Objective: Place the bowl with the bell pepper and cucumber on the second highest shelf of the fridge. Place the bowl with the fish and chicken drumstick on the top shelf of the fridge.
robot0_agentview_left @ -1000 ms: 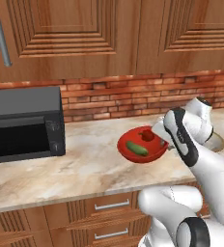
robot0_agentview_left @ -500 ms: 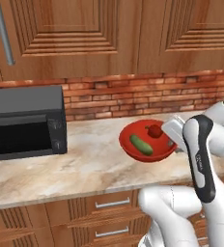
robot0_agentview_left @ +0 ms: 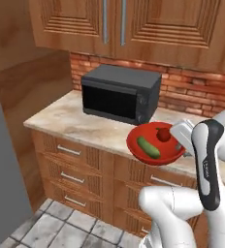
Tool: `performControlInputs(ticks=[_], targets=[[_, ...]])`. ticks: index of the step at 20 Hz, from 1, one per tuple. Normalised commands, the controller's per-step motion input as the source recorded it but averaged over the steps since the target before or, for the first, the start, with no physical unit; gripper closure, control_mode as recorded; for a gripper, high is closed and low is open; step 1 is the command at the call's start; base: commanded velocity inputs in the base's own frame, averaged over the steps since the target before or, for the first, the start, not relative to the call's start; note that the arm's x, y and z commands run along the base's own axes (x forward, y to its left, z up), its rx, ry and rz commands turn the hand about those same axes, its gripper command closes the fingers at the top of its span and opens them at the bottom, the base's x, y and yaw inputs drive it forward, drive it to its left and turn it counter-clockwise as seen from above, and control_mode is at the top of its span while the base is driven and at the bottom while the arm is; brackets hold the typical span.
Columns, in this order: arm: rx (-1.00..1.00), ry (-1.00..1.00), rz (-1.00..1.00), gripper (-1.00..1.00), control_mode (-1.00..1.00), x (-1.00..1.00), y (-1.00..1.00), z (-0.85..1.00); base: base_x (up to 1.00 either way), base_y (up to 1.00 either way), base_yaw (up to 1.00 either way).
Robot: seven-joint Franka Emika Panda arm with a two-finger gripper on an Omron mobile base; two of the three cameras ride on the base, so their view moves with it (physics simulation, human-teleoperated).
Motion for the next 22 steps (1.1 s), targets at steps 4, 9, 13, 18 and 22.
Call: performControlInputs(ticks=[4, 9, 13, 18, 22], targets=[[0.00, 0.00, 0.00, 1.00, 1.00, 0.00, 0.00, 0.00, 0.00, 0.74, 0.85], [0.00, 0.00, 0.00, 1.00, 1.00, 0.00, 0.00, 0.00, 0.54, 1.00, 0.44], [0.00, 0.00, 0.00, 1.00, 1.00, 0.00, 0.00, 0.00, 0.97, 1.00, 0.17], [0.00, 0.00, 0.00, 1.00, 1.00, 0.00, 0.00, 0.00, 0.22, 1.00, 0.33], [0.00, 0.00, 0.00, 1.00, 1.00, 0.00, 0.00, 0.00, -0.56, 1.00, 0.43]])
